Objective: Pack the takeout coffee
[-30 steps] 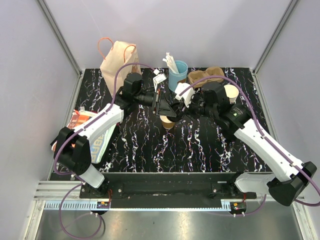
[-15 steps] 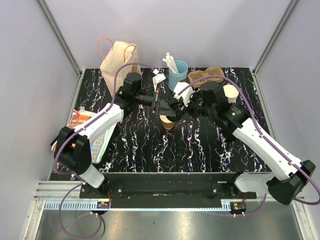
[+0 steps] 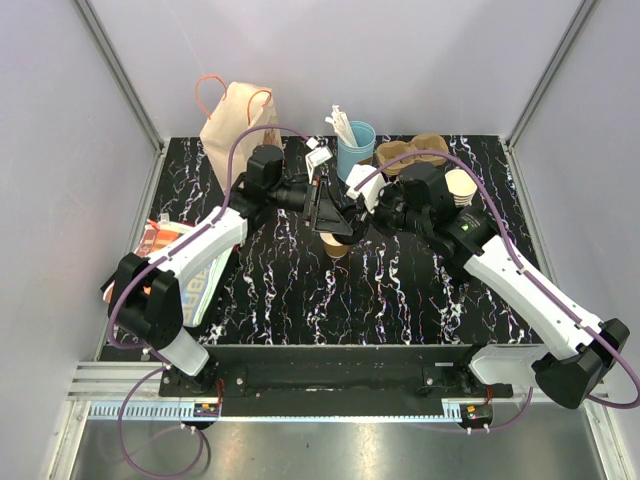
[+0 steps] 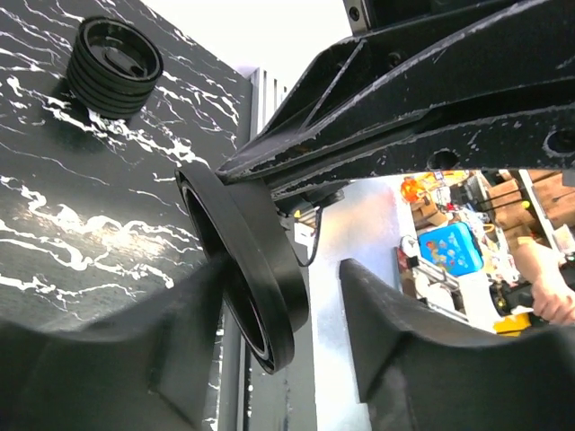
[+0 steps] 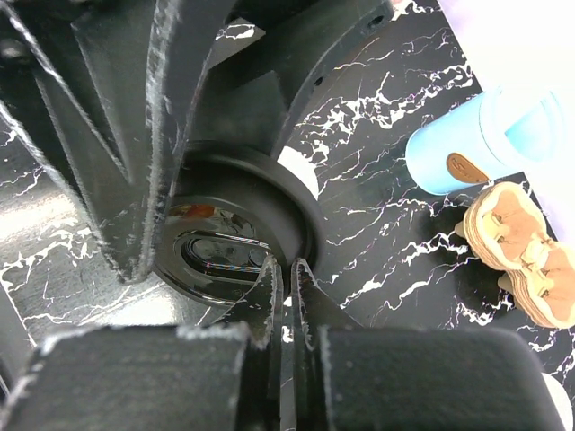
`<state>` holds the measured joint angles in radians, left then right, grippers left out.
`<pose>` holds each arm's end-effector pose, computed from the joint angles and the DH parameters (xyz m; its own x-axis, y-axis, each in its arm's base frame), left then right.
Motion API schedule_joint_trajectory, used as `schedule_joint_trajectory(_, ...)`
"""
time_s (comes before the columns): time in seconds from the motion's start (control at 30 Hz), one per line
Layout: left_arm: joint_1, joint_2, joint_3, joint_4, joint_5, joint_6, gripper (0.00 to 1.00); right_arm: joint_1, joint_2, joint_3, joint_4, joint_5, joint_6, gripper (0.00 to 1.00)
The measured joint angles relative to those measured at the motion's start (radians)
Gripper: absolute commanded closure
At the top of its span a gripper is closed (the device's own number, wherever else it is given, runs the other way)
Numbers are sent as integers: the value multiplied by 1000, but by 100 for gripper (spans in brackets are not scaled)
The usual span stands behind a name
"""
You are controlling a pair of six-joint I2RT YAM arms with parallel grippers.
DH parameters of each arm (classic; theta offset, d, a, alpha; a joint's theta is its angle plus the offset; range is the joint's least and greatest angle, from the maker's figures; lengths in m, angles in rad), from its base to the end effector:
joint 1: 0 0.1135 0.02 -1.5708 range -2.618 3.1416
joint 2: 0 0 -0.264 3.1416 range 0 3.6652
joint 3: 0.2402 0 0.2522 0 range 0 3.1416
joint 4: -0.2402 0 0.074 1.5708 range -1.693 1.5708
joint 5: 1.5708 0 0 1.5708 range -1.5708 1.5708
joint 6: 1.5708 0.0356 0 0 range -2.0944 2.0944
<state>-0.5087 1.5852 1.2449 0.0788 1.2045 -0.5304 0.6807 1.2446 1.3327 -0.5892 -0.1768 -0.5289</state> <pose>0.2970 -0.2037 0.3298 -0.6815 0.1726 -0.7112 0.7157 -0.0454 -0.6969 0.2057 0.1746 0.3925 0.0508 -0.5980 -0.7999 -0.8267 0.4241 -0.3696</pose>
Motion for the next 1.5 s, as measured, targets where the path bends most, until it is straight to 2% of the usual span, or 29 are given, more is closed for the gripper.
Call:
schedule_joint_trajectory(0.2, 47, -20, 0, -18, -29, 34, 20, 0, 0, 0, -11, 1, 9, 100)
schedule_joint_trajectory(0.23, 64, -32, 0, -30, -45, 48, 15, 0, 0, 0, -15, 2, 14, 100)
schedule_joint_trajectory(0.3, 101, -68, 0, -72, -89, 100, 10, 0, 0, 2, -25, 3, 26, 100)
schedule_joint_trajectory(0.33, 117, -90, 1, -102, -119, 134, 2, 0, 1, 3, -31, 4, 33, 100)
schedule_joint_trajectory(0.37, 134, -113, 3, -134, -153, 169, 1, 0, 6, 8, -41, 8, 42, 100)
schedule_joint_trajectory(0.6, 190, -286, 3, -265, -462, 452, 1, 1, 177, 166, -125, 58, 134, 100)
schedule_joint_trajectory(0.83, 191, -334, -103, -259, -632, 597, 1, -14, 426, 362, -256, 47, 248, 100)
schedule_joint_trajectory(0.97, 192, -325, -224, -213, -676, 610, 1, -67, 584, 513, -349, 15, 314, 100)
schedule_joint_trajectory(1.1, 193, -297, -280, -144, -688, 598, 1, -117, 684, 610, -425, -2, 356, 100)
schedule_joint_trajectory(1.3, 193, -224, -285, -16, -679, 546, 1, -150, 768, 684, -521, -30, 385, 100)
schedule_joint_trajectory(1.5, 174, -146, -285, 61, -682, 509, 1, -151, 803, 689, -573, -72, 399, 100)
